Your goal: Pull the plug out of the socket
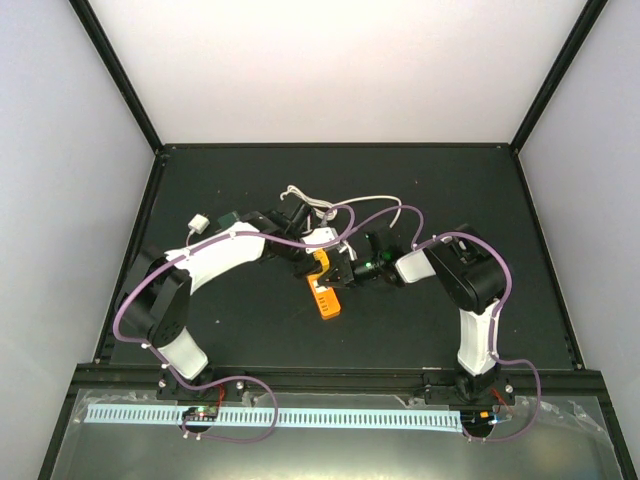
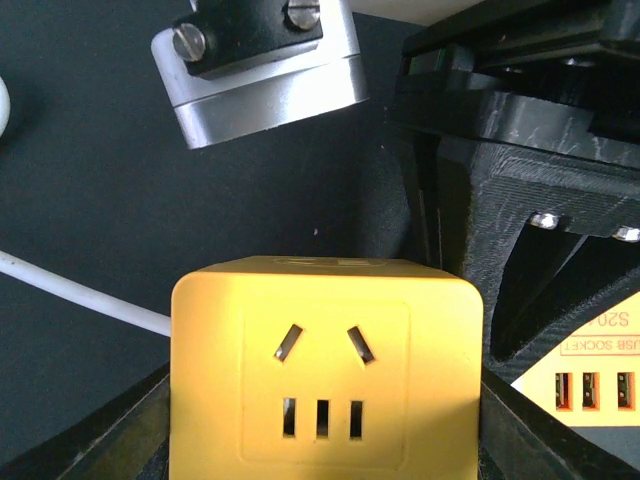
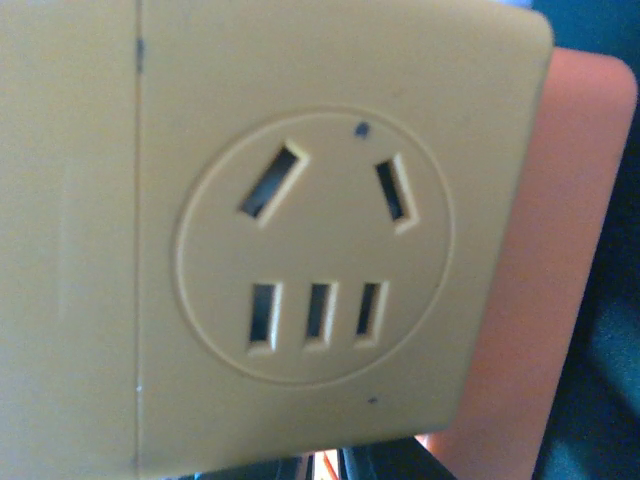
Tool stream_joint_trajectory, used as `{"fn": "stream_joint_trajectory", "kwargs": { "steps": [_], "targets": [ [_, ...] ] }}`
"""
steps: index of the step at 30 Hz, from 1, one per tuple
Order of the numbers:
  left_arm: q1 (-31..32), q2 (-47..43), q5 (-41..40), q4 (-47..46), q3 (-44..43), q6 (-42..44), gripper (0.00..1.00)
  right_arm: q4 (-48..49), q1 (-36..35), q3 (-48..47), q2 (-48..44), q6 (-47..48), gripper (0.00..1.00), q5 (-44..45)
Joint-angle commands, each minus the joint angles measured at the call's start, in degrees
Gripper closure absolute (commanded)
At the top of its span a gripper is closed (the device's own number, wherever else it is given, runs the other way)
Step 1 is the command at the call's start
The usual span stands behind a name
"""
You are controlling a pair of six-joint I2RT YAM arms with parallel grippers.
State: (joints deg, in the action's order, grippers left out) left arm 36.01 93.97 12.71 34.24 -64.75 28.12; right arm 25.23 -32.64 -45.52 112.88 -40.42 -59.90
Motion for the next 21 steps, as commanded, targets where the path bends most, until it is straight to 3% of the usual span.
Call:
{"fn": "stream_joint_trajectory", "kwargs": {
  "steps": [1, 6, 14, 21],
  "targets": [
    [1.6, -4.9, 6.6, -1.1, -1.8, 0.6, 0.89, -9.5, 0.7, 1.0, 3.5, 2.4, 0.89, 11.2],
    [2.6, -6.9, 3.8, -3.1, 0.4, 2.3, 0.89, -10.3, 0.7, 0.7, 3.9, 3.1, 0.89, 11.9],
    [1.2, -6.4, 7.9, -2.6, -0.6, -2.8, 0.92, -10.9, 0.7, 0.5, 4.1, 3.4, 0.90, 12.5],
    [3.5, -8.8, 3.0, -5.7, 3.4, 3.1, 0.93, -11.4, 0.7, 0.3, 4.3, 3.7, 0.90, 12.9]
  ]
}}
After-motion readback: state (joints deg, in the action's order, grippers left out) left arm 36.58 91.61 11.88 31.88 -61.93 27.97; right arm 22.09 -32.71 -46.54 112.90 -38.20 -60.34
